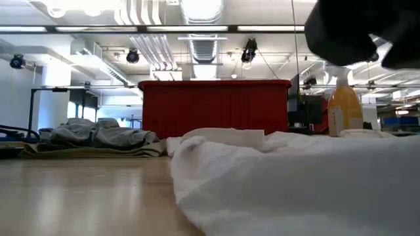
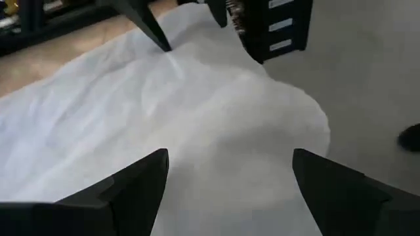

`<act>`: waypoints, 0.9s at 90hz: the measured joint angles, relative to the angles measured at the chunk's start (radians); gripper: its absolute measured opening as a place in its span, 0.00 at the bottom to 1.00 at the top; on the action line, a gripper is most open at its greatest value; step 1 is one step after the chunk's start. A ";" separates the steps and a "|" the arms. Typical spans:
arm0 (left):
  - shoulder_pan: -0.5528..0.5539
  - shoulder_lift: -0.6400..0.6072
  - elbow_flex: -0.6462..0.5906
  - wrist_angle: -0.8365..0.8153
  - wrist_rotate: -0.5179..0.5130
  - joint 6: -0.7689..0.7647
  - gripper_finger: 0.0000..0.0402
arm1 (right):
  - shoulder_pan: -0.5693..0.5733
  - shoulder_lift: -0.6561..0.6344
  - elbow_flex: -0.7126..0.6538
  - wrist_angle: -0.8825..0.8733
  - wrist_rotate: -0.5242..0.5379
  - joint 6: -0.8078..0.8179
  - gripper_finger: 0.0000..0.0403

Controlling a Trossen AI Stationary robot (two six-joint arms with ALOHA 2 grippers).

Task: Fold laundry
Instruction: Fold the white long sleeve shirt

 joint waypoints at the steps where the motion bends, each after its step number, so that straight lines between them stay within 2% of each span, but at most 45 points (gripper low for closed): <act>1: 0.001 0.000 -0.002 0.000 0.002 -0.004 0.77 | 0.000 0.000 -0.003 -0.001 0.000 0.005 0.76; 23: 0.040 0.003 -0.036 -0.014 0.035 -0.046 0.74 | -0.002 0.001 -0.049 0.006 0.004 0.087 0.75; 32: 0.048 0.004 -0.042 -0.036 0.032 -0.083 0.63 | -0.002 0.000 -0.053 0.010 0.003 0.095 0.70; 44: 0.056 0.004 -0.043 -0.037 0.059 -0.088 0.40 | 0.000 0.000 -0.051 0.015 0.000 0.098 0.60; 53: 0.057 0.000 -0.046 -0.028 0.063 -0.112 0.22 | 0.000 0.000 -0.044 0.027 -0.002 0.087 0.49; 63: 0.060 -0.001 -0.014 -0.045 0.121 -0.103 0.04 | 0.000 0.000 -0.021 0.024 0.010 0.067 0.32; 75: 0.058 0.002 0.033 -0.090 0.129 -0.104 0.03 | -0.001 -0.015 0.003 0.024 0.027 0.060 0.07; 81: 0.059 0.001 0.078 -0.131 0.131 -0.109 0.03 | -0.001 -0.030 0.014 0.026 0.030 0.058 0.02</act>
